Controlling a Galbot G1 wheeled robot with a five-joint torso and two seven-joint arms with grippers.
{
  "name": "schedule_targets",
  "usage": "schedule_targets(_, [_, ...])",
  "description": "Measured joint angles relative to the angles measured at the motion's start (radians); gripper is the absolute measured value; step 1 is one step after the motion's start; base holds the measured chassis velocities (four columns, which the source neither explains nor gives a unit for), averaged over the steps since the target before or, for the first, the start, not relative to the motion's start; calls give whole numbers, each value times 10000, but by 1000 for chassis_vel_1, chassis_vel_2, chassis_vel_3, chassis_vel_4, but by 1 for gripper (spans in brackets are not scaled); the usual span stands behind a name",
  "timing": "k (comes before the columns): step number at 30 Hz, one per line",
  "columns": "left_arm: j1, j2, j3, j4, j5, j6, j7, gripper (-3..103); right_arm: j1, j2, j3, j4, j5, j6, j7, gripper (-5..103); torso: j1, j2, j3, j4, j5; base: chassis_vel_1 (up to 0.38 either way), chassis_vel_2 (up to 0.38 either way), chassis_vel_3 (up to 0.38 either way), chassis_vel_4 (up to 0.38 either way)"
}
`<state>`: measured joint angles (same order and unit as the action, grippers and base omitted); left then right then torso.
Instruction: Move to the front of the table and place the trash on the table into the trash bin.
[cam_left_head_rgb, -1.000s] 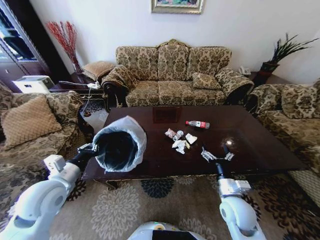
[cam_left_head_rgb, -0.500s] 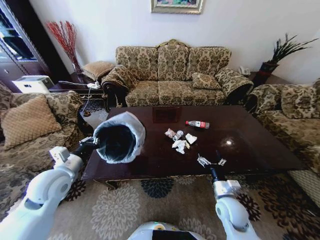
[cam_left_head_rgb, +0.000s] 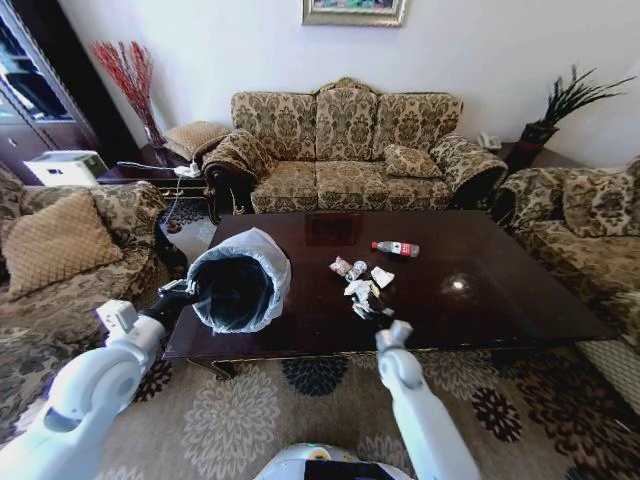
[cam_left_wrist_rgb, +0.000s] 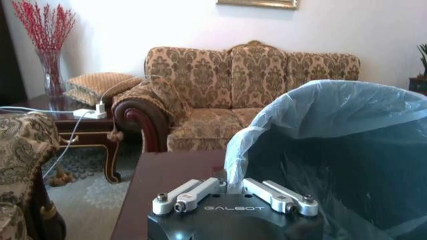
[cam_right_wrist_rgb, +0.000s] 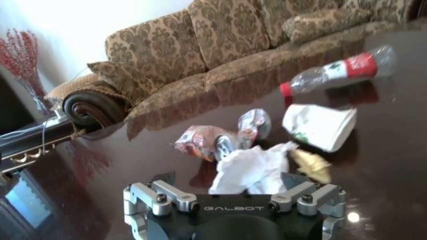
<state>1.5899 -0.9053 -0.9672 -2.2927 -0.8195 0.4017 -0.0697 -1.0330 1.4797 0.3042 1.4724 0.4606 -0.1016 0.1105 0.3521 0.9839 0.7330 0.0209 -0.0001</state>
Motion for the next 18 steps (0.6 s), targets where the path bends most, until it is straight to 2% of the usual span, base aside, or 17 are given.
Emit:
schedule_targets(5, [-82,133,-13,90,-107,0,-66,0,522,327,-153,-567,-140,-237,495,100,1,0,1,-3,1,0,0,0,0])
schedule_targets(8, [-112,150,35,185,-134,2,-75,0,800,487,-172,-943,-642,-377,918,100,1,0,0,-3,0,0,0,0,0])
schedule_targets(15, [-160,102,199,316,-132,3,-83,0,1195,549,-30,-1602,-1104,-441,997,101,0,-1,0,-3,1,0,0,0,0])
schedule_targets(18, [-179,93,224,346,-130,-6,-86,0,1306,575,42,-1745,-1090,-506,997,94,0,0,0,-2,2,0,0,0,0])
